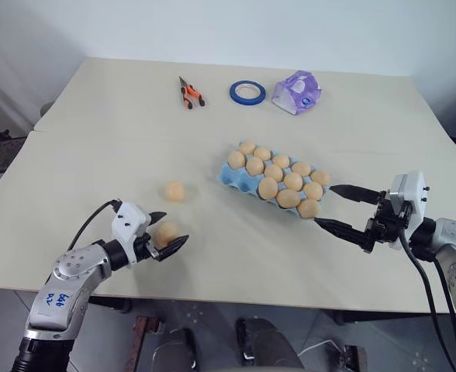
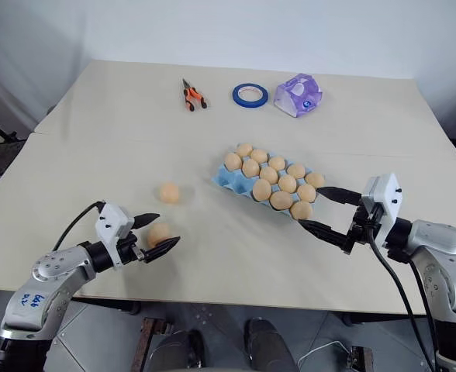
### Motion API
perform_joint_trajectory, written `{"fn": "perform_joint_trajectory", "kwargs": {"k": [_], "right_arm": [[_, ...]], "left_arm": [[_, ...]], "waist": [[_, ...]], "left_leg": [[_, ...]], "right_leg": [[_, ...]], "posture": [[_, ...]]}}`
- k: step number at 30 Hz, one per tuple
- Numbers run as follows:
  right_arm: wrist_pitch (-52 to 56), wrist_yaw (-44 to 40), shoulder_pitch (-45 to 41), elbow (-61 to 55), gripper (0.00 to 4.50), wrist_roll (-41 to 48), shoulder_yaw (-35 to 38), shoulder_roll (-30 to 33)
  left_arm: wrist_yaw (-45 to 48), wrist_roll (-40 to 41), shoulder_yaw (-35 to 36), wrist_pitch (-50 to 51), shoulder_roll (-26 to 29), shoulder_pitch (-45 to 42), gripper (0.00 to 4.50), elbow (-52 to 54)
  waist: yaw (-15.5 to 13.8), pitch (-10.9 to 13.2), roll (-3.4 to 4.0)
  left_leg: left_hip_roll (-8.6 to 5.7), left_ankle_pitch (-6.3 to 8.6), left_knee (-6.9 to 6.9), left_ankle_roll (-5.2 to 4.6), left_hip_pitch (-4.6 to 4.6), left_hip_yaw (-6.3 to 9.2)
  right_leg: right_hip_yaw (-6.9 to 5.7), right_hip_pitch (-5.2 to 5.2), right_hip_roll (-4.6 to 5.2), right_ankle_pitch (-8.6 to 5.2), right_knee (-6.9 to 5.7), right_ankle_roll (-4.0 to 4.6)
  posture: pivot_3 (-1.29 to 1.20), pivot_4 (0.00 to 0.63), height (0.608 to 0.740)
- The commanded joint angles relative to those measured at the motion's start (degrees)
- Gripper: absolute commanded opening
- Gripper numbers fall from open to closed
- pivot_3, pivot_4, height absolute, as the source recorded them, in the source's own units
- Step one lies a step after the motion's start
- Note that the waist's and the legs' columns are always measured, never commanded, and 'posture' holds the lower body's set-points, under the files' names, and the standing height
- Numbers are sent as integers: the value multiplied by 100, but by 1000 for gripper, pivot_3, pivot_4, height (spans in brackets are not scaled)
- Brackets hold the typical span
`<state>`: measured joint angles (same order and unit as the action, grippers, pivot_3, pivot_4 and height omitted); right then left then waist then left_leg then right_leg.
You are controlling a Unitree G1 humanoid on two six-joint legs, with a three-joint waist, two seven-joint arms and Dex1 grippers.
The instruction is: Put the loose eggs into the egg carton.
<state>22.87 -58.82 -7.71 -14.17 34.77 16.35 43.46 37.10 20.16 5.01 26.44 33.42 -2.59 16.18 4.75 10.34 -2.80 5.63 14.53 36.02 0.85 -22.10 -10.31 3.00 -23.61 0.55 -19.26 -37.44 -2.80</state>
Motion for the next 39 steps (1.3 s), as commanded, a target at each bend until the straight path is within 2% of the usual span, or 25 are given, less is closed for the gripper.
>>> {"fn": "perform_joint_trajectory", "kwargs": {"k": [1,6,8,13,19,27,33,39], "right_arm": [[-113,157,74,-231,4500,27,176,-30],[-144,258,126,-247,4500,33,176,-15],[-163,293,122,-233,4500,19,170,-16],[-186,355,88,-202,4500,2,146,-25],[-194,465,46,-198,4500,-42,96,-73],[-255,592,-26,-214,4500,-133,-27,-229],[-309,709,101,-313,4500,-182,-33,-355],[-351,838,234,-389,4500,-212,11,-417]], "left_arm": [[-21,-35,-67,77,5,-12,3920,118],[7,-35,-65,104,48,-29,2306,146],[27,-18,-45,129,74,-139,1992,92],[79,37,-60,39,7,-667,1975,-55],[453,14,-189,-414,-106,-1796,1975,-642],[1332,-509,-899,-1681,-579,-3549,1975,-2821],[1595,-935,-1208,-2615,-1341,-4654,1975,-4857],[1511,-1157,-1157,-3409,-2090,-5532,1975,-6436]], "waist": [[-2,0,0],[-1,0,0],[-1,0,0],[-16,0,0],[-51,0,0],[-84,1,1],[-161,1,3],[-178,2,2]], "left_leg": [[0,0,1,0,0,0],[-3,0,4,-2,0,0],[-3,-1,4,-2,0,0],[-4,-3,6,-2,0,1],[-6,-5,9,-1,-2,1],[-8,-21,13,27,-4,-2],[-8,-21,16,29,-9,-2],[-19,-18,24,25,-20,-2]], "right_leg": [[-1,1,0,0,0,0],[-1,3,5,1,-1,-2],[-1,2,5,1,-2,-2],[-1,3,5,2,-4,-2],[-4,4,3,3,-4,-6],[-7,2,-2,4,-6,-10],[-6,-4,-7,2,-7,-14],[-5,-8,-2,-1,-6,-20]], "posture": [[0,150,740],[0,150,740],[0,150,740],[0,150,740],[0,150,740],[0,150,740],[0,150,740],[0,150,740]]}}
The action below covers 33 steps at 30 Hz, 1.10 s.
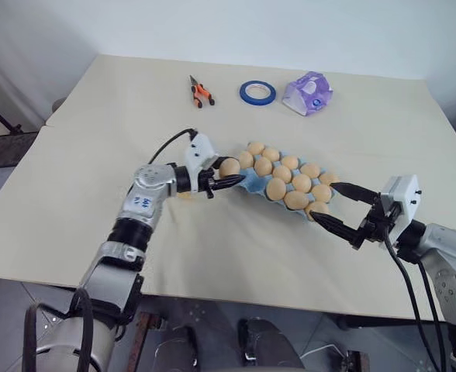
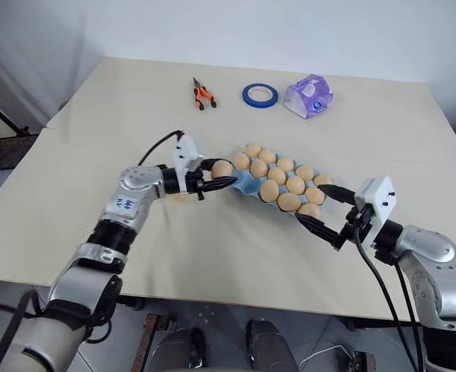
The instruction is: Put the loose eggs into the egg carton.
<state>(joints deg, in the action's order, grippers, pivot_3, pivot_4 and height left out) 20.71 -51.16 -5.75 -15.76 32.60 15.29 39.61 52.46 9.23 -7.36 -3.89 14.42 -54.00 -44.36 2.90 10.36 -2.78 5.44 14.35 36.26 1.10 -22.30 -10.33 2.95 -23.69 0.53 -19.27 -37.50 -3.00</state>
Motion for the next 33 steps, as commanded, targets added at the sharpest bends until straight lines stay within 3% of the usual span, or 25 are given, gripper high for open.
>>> {"fn": "perform_joint_trajectory", "kwargs": {"k": [1,4,7,12,21,26,33], "right_arm": [[-148,87,55,-235,4500,4,121,-38],[-190,125,122,-256,4500,17,122,-53],[-228,157,177,-269,4500,9,129,-73],[-285,205,250,-273,4500,13,175,-86],[-385,128,129,-77,4500,10,145,-29],[-457,-202,136,21,4500,222,282,32],[-381,-906,695,-301,4500,738,621,187]], "left_arm": [[-71,-101,107,-504,-289,-515,1975,-614],[-185,-226,134,-802,-502,-834,1975,-1221],[-568,-363,208,-1052,-637,-1073,2915,-1621],[-262,-457,192,-1071,-669,-1089,4435,-1760],[33,-345,496,-879,-260,-1091,4435,-1196],[248,-110,733,-96,459,-638,4435,-14],[-27,296,1434,1520,1797,1015,4435,2365]], "waist": [[11,0,0],[19,0,0],[18,0,0],[19,1,1],[29,1,2],[39,2,4],[41,5,12]], "left_leg": [[-4,1,1,-1,0,0],[-13,1,-1,0,0,0],[-13,1,-2,1,1,4],[-15,1,-2,1,0,4],[-15,0,1,3,2,4],[-12,-2,0,6,3,2],[24,-8,2,18,11,1]], "right_leg": [[1,-1,0,0,0,0],[1,-1,-2,0,0,-1],[1,-1,-5,0,-1,0],[-1,-1,-4,-1,-2,-1],[-2,-2,-5,-1,-12,-1],[-3,-3,-7,-2,-21,-1],[-5,-3,-13,-15,-42,2]], "posture": [[0,150,740],[0,150,740],[0,150,740],[0,150,740],[0,150,740],[0,150,740],[0,150,740]]}}
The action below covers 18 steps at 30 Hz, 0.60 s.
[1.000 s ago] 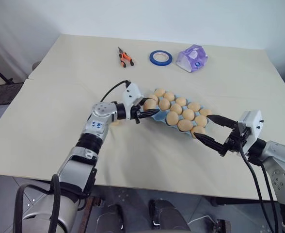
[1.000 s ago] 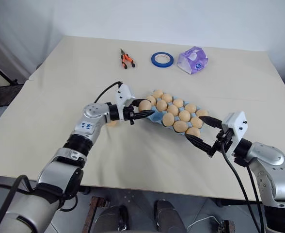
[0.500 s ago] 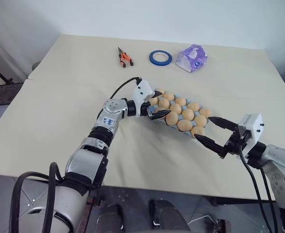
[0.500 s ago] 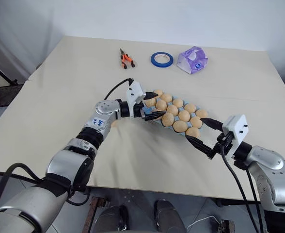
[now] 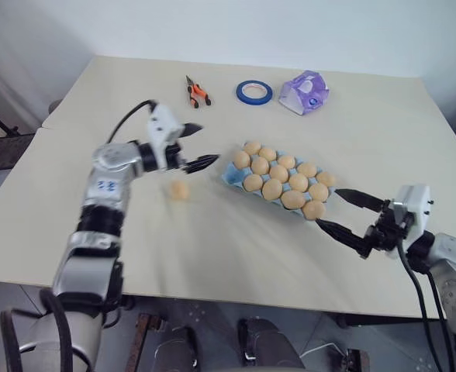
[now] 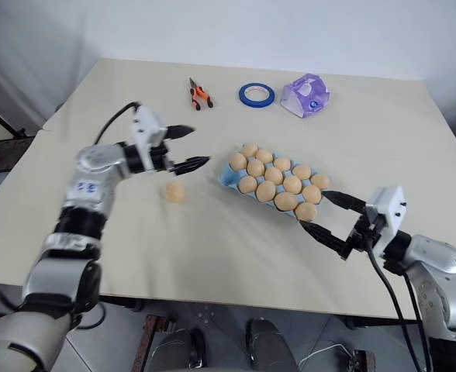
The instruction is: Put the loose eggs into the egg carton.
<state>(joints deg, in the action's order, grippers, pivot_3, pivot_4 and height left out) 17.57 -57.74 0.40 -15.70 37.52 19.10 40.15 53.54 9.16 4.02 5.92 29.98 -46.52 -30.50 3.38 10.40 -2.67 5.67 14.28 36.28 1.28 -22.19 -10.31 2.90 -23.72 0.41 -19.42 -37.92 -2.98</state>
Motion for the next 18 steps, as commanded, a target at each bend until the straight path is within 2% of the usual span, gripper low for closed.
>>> {"fn": "perform_joint_trajectory", "kwargs": {"k": [1,5,10,14,18], "right_arm": [[-62,-319,129,-321,4500,253,239,173],[-61,-355,82,-162,4500,163,192,224],[-78,-356,-117,-2,4500,81,84,248],[-63,-352,-223,63,4500,50,43,266],[-47,-321,-318,92,4500,-7,-6,268]], "left_arm": [[-223,406,440,805,360,511,4435,1301],[-474,716,978,1693,785,1630,4435,2359],[-584,1032,1304,2340,990,2708,4435,3196],[-657,1189,1485,2515,1051,3116,4435,3464],[-688,1266,1314,2581,984,2996,4435,3504]], "waist": [[-13,1,1],[-21,1,1],[-29,1,0],[-27,1,0],[-27,1,0]], "left_leg": [[1,0,3,0,0,0],[-7,1,19,-7,3,5],[-12,2,19,-19,9,14],[-11,9,11,-30,9,26],[-13,10,3,-31,9,31]], "right_leg": [[-1,0,1,0,0,0],[-6,14,15,2,-2,-3],[-10,19,22,9,-4,2],[-17,20,24,13,0,11],[-20,21,26,12,5,16]], "posture": [[0,150,740],[0,150,740],[0,150,740],[0,150,740],[0,150,740]]}}
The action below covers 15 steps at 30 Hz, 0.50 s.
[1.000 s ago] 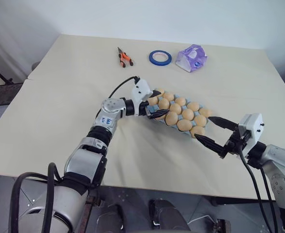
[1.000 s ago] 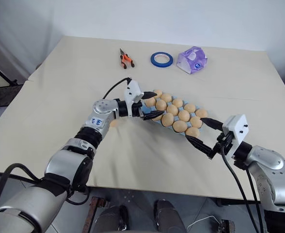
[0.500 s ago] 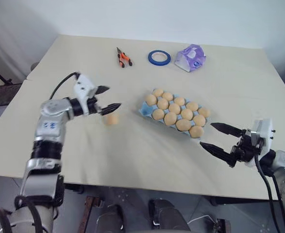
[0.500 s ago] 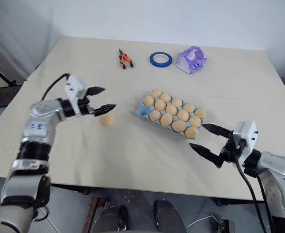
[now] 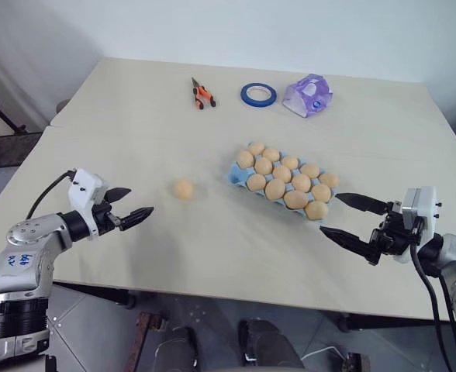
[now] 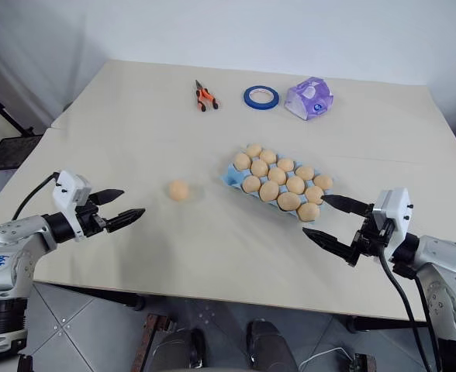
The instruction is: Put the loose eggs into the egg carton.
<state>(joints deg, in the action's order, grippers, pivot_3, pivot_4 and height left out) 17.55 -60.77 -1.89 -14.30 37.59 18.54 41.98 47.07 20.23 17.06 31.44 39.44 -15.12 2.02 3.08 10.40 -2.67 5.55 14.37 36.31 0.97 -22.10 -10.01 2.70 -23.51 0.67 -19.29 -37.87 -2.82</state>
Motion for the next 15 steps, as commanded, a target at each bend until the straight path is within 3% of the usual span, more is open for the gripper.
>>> {"fn": "perform_joint_trajectory", "kwargs": {"k": [1,9,15], "right_arm": [[-45,1,-114,-40,4500,-26,45,83],[32,182,-33,-185,4500,-107,12,40],[40,407,-37,-303,4500,-124,-3,-31]], "left_arm": [[-61,167,-45,39,12,-216,4435,229],[-108,-152,-898,-372,-548,-1531,4435,-935],[32,-668,-1588,-1003,-1030,-2484,4435,-2613]], "waist": [[3,0,0],[-35,0,0],[9,0,0]], "left_leg": [[-1,0,-2,0,0,0],[-1,-5,-2,0,-4,-1],[-2,-12,0,17,-6,-8]], "right_leg": [[0,0,0,0,1,0],[-3,-1,-4,0,6,-1],[1,-5,-10,1,7,-4]], "posture": [[0,150,740],[0,150,740],[0,150,740]]}}
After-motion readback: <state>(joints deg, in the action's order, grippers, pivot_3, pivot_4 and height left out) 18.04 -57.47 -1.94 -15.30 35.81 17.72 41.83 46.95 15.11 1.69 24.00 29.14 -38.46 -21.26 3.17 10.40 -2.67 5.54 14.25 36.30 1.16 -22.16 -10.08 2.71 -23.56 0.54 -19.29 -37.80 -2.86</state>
